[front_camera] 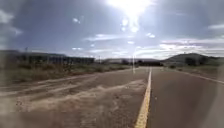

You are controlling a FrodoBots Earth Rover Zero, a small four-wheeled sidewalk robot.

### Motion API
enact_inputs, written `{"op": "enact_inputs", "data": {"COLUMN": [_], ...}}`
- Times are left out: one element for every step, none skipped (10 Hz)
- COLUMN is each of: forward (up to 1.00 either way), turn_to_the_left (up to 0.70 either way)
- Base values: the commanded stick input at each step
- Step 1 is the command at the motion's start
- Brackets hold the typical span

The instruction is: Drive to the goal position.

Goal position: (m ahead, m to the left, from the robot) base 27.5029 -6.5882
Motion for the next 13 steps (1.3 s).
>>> {"op": "enact_inputs", "data": {"forward": [1.00, 1.00, 1.00, 1.00, 1.00, 1.00, 1.00, 1.00, 1.00, 1.00, 1.00, 1.00, 1.00], "turn_to_the_left": [0.00, 0.00, 0.00, 0.00, 0.00, 0.00, 0.00, 0.00, 0.00, 0.00, 0.00, 0.00, 0.00]}}
